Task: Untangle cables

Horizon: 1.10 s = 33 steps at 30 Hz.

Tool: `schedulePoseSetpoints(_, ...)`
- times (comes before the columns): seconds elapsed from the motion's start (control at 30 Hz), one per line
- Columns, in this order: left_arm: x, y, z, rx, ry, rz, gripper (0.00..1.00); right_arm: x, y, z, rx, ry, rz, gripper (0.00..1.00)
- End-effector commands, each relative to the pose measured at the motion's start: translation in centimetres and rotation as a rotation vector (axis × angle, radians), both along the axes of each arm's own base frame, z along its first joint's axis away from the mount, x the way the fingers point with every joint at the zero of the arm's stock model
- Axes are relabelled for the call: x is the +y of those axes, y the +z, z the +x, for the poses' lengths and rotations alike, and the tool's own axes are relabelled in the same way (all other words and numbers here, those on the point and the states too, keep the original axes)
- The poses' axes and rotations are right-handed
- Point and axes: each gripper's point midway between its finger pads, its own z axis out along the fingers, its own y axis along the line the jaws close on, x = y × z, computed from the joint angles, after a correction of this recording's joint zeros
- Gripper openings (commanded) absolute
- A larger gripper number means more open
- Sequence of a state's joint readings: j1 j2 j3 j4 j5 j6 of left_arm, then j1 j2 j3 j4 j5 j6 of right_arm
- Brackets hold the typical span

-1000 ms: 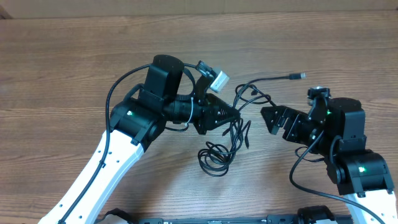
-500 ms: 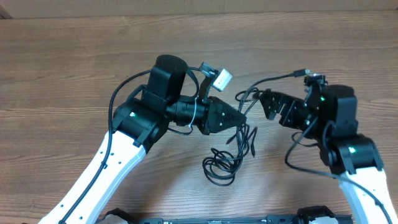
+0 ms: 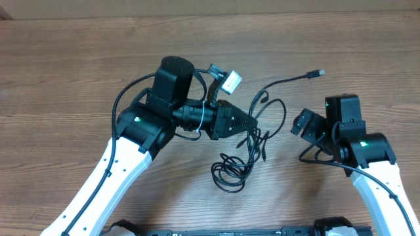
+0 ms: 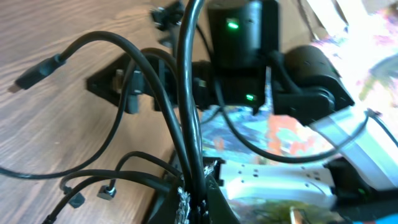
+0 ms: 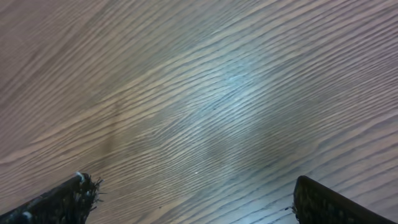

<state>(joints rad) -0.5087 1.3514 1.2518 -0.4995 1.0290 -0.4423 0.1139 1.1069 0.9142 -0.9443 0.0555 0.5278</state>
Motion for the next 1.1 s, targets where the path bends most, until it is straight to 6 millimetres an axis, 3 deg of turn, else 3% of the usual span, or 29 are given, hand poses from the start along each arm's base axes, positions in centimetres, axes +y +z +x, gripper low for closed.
schedulePoseSetpoints(0.0, 0.5, 0.9, 1.6, -0.083, 0.089, 0.027, 0.04, 2.0, 2.7, 0.1, -0.1, 0.106, 0.079, 1.0)
schedulePoseSetpoints(0.2, 1.1, 0.1, 3.5, -0.119, 0.195, 0.086, 0.04, 6.3, 8.2, -1.3, -0.314, 0.343, 0.25, 1.0)
schedulePoseSetpoints(0.3, 1.4, -0.1, 4.4, -0.136, 0.238, 0.108, 0.04, 8.9, 12.0, -2.3, -0.453, 0.474, 0.376, 1.0)
schedulePoseSetpoints(0.47, 0.9, 1.4, 5.1, -0.188, 0.249, 0.055, 0.04, 12.3, 15.6, -4.1, -0.545, 0.677, 0.552, 1.0)
schedulePoseSetpoints(0.73, 0.5, 3.7, 6.2, -0.288, 0.279, -0.015, 0.04, 13.7, 17.3, -5.4, -0.585, 0.79, 0.639, 1.0)
schedulePoseSetpoints(1.07, -1.5, 5.7, 4.8, -0.336, 0.232, -0.089, 0.04, 14.0, 17.7, -5.8, -0.59, 0.818, 0.66, 0.99)
